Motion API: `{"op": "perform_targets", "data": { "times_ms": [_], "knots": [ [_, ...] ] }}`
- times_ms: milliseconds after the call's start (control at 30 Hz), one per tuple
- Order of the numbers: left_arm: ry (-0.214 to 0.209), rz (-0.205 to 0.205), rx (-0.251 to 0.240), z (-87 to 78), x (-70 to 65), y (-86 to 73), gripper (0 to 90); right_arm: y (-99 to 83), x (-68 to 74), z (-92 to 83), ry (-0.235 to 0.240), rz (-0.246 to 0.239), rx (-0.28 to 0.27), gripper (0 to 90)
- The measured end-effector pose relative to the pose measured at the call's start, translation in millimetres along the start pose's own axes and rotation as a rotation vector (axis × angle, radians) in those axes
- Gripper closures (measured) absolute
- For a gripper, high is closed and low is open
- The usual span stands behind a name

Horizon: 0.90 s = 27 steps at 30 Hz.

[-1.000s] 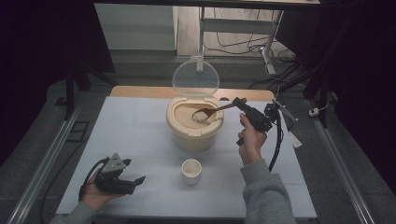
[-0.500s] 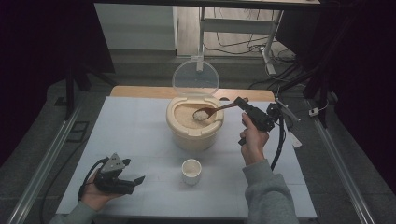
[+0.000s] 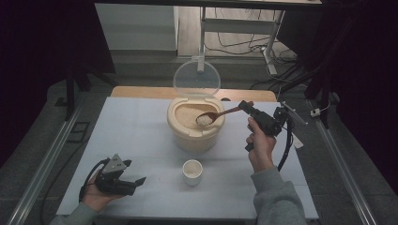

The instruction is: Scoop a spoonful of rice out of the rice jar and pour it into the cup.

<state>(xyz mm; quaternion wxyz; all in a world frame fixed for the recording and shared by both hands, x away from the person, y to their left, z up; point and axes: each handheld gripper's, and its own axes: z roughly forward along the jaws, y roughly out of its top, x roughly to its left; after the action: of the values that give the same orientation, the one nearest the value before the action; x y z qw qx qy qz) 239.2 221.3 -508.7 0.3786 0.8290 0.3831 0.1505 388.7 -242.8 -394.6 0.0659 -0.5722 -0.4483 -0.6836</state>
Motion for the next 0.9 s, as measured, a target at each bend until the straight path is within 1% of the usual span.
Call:
{"op": "perform_targets", "data": {
  "times_ms": [100, 200, 333, 400, 433, 567, 667, 800, 900],
  "knots": [
    [0.0, 0.0, 0.001, 0.1, 0.0, -0.1, 15.0, -3.8, 2.5, -6.6, 0.017, -0.003, 0.036, 83.6],
    [0.0, 0.001, 0.001, -0.3, -0.4, -0.2, 15.0, -10.4, 3.1, -11.9, 0.025, 0.001, 0.072, 83.6],
    [-0.001, 0.002, 0.001, -0.3, -0.5, -0.4, 15.0, -20.4, 0.1, -19.9, 0.035, -0.003, 0.118, 83.6],
    [-0.001, 0.001, 0.002, 0.1, -0.4, -0.3, 14.9, -25.6, -1.2, -22.9, 0.039, -0.007, 0.128, 83.6],
    [-0.001, 0.0, 0.002, 0.3, -0.3, -0.4, 14.9, -28.0, -1.8, -24.2, 0.038, -0.012, 0.142, 83.6],
    [-0.001, -0.002, 0.001, 0.6, -0.5, -0.3, 14.8, -37.9, -5.1, -25.8, 0.021, -0.04, 0.183, 83.6],
    [-0.002, -0.004, 0.004, 1.3, -0.4, -0.3, 14.8, -45.3, -9.8, -24.9, -0.001, -0.065, 0.21, 83.6],
    [-0.002, -0.005, 0.006, 2.3, -0.2, -0.5, 14.8, -54.1, -15.9, -21.3, -0.02, -0.087, 0.242, 83.6],
    [-0.003, -0.005, 0.004, 1.9, -0.6, -0.5, 14.8, -58.8, -15.9, -18.2, -0.029, -0.115, 0.255, 83.6]
  ]
}}
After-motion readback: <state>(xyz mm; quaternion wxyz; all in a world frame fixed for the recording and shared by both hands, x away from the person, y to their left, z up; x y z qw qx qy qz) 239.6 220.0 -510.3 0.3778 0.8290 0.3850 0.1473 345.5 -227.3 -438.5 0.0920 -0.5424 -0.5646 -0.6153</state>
